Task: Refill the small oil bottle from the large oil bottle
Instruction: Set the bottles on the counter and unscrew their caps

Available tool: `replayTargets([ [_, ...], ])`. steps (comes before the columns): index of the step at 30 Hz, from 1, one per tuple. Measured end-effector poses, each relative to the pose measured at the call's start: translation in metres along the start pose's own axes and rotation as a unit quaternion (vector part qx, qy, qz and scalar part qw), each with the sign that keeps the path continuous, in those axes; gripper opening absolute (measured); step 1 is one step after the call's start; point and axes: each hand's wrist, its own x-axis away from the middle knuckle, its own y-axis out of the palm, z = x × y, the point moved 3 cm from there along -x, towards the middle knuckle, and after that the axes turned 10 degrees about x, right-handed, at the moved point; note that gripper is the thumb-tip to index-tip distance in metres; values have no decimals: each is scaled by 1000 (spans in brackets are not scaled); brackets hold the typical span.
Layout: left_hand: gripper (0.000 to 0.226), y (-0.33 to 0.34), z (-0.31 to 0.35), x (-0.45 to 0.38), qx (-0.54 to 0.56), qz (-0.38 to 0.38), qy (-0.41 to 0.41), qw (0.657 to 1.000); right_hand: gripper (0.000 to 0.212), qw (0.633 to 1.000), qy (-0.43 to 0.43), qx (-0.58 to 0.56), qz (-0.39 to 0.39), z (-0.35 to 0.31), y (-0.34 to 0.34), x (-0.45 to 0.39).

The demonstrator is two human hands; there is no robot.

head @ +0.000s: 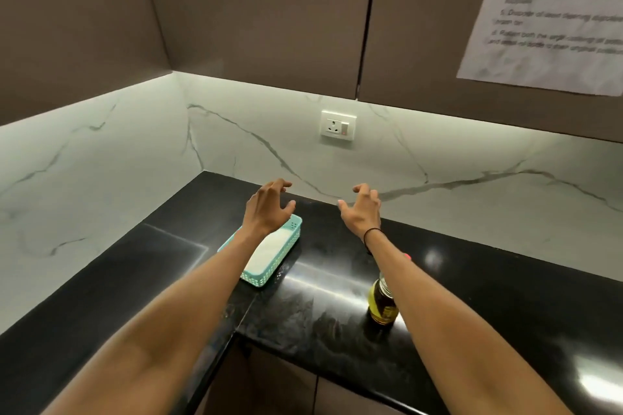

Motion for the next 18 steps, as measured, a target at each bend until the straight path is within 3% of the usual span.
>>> replayTargets([
  [11, 51, -22, -84, 2, -52, -9, -95, 994, 53, 982, -71, 45, -170, -38, 115, -19],
  [18, 52, -6, -117, 16, -68, -48, -160, 984, 49, 967, -100, 55, -228, -47, 160, -19],
])
